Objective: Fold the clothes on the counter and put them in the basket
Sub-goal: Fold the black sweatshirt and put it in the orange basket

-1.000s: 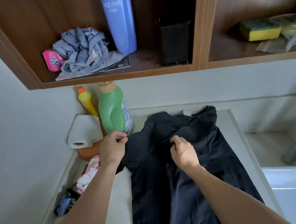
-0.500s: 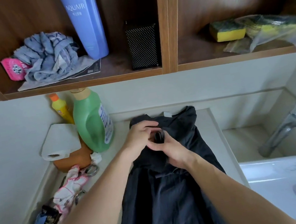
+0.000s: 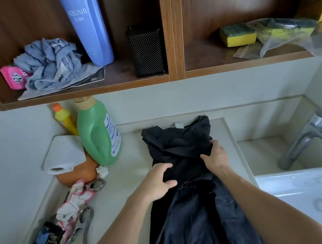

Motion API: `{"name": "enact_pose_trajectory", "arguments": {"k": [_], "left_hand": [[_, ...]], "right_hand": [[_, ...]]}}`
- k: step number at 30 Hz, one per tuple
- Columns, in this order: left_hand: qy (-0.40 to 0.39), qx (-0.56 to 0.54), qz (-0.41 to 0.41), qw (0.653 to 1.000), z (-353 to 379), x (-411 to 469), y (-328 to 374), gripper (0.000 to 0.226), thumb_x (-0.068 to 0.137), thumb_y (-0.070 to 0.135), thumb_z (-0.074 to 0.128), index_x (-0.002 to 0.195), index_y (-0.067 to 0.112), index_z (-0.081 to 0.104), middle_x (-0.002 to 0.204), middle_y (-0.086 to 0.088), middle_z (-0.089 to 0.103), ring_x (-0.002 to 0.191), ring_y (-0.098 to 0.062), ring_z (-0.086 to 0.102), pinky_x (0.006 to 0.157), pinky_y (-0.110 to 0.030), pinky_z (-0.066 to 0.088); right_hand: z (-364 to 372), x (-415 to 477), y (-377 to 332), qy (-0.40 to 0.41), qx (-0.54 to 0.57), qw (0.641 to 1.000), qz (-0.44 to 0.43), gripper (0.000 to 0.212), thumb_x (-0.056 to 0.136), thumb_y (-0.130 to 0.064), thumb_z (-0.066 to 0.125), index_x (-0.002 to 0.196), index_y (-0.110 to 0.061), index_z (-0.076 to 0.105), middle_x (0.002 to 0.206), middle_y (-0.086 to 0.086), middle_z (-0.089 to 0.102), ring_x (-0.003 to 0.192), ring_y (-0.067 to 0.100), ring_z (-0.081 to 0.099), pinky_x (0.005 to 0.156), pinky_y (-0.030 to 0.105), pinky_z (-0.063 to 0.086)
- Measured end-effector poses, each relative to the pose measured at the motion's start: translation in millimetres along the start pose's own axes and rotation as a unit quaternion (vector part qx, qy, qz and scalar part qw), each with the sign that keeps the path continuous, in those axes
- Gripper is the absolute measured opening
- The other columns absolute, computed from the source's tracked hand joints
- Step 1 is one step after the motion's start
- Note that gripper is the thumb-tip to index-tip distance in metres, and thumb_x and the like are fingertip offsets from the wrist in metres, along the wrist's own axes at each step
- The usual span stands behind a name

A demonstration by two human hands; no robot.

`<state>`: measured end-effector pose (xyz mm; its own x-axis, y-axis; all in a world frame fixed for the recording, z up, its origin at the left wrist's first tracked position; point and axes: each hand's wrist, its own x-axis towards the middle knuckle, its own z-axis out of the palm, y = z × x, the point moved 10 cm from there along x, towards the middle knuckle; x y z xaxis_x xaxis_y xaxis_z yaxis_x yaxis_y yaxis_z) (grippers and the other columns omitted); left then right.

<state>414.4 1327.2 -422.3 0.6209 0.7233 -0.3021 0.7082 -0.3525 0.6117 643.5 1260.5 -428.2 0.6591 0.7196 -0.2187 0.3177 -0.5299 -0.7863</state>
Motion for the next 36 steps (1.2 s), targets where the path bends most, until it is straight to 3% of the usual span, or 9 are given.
{"name": "enact_pose_trajectory", "arguments": {"k": [4,6,9,15,21,26,29,32,36], "left_hand": [[-0.014,0.036,-0.026,0.999,16,-12,-9,0.068,0.091,0.033,0.067,0.150,0.031,0.035,0.166,0.002,0.006,0.152,-0.017,0.015,0.120,-0.035,0.022],[-0.005,0.036,-0.037,0.999,16,-18,-10,0.068,0.092,0.033,0.067,0.151,0.030,0.034,0.166,0.000,0.005,0.151,-0.019,0.016,0.120,-0.035,0.022],[0.000,0.031,-0.050,0.998,19,-32,-12,0.070,0.091,0.036,0.068,0.151,0.030,0.032,0.165,-0.001,0.006,0.150,-0.019,0.020,0.119,-0.033,0.024],[0.000,0.027,-0.081,0.996,39,-68,-31,0.084,0.089,0.039,0.067,0.155,0.032,0.017,0.164,0.001,0.003,0.150,-0.020,0.013,0.120,-0.038,0.024],[0.042,0.066,-0.098,0.992,47,-108,-52,0.084,0.089,0.036,0.067,0.155,0.032,0.014,0.153,0.003,0.017,0.142,-0.021,0.024,0.114,-0.039,0.034],[0.124,0.068,-0.176,0.974,32,-152,-81,0.060,0.094,0.027,0.061,0.146,0.025,0.031,0.132,-0.001,0.044,0.111,-0.024,0.058,0.095,-0.037,0.049],[0.153,0.055,-0.211,0.964,26,-169,-96,0.037,0.096,0.027,0.057,0.132,0.021,0.048,0.119,-0.002,0.062,0.106,-0.022,0.061,0.090,-0.033,0.049],[0.146,0.035,-0.224,0.963,30,-181,-97,0.026,0.097,0.030,0.055,0.121,0.021,0.052,0.112,-0.003,0.065,0.097,-0.023,0.062,0.082,-0.033,0.050],[0.111,0.006,-0.229,0.967,42,-200,-93,0.044,0.087,0.042,0.067,0.120,0.025,0.045,0.106,0.002,0.064,0.098,-0.024,0.065,0.086,-0.037,0.052]], "right_hand": [[14,-50,-46,0.096,-0.180,0.934,-0.295,0.046,0.081,-0.005,0.065,0.124,-0.020,0.061,0.126,0.006,0.053,0.111,0.030,0.052,0.093,0.046,0.047],[45,-73,-52,0.019,-0.240,0.896,-0.374,0.040,0.086,-0.016,0.065,0.125,-0.025,0.063,0.135,0.003,0.053,0.124,0.029,0.050,0.099,0.046,0.044],[91,-82,-17,-0.166,-0.327,0.878,-0.308,0.056,0.103,-0.046,0.038,0.155,-0.030,0.025,0.165,0.000,0.012,0.152,0.022,0.009,0.123,0.041,0.012],[108,-73,5,-0.169,-0.451,0.842,-0.241,0.063,0.104,-0.054,0.012,0.156,-0.029,-0.013,0.162,-0.001,-0.024,0.150,0.020,-0.021,0.123,0.042,-0.008],[116,-39,-8,-0.168,-0.439,0.851,-0.234,0.062,0.104,-0.052,0.011,0.156,-0.029,-0.012,0.163,0.000,-0.022,0.151,0.021,-0.020,0.123,0.043,-0.008],[111,-36,-31,-0.169,-0.390,0.869,-0.252,0.065,0.102,-0.041,0.044,0.156,-0.020,0.015,0.164,0.012,0.002,0.152,0.031,0.002,0.123,0.047,0.004],[104,-99,-56,-0.068,-0.251,0.889,-0.377,0.029,0.095,-0.021,0.056,0.124,-0.016,0.054,0.123,0.008,0.049,0.112,0.030,0.051,0.101,0.047,0.042],[115,-166,-46,-0.082,-0.210,0.876,-0.427,0.010,0.094,-0.016,0.052,0.100,-0.017,0.061,0.095,0.000,0.057,0.087,0.024,0.055,0.081,0.045,0.049],[146,-229,-12,-0.174,-0.275,0.854,-0.406,0.051,0.097,-0.050,0.036,0.137,-0.021,0.052,0.145,0.005,0.046,0.138,0.028,0.039,0.115,0.044,0.030]]}}
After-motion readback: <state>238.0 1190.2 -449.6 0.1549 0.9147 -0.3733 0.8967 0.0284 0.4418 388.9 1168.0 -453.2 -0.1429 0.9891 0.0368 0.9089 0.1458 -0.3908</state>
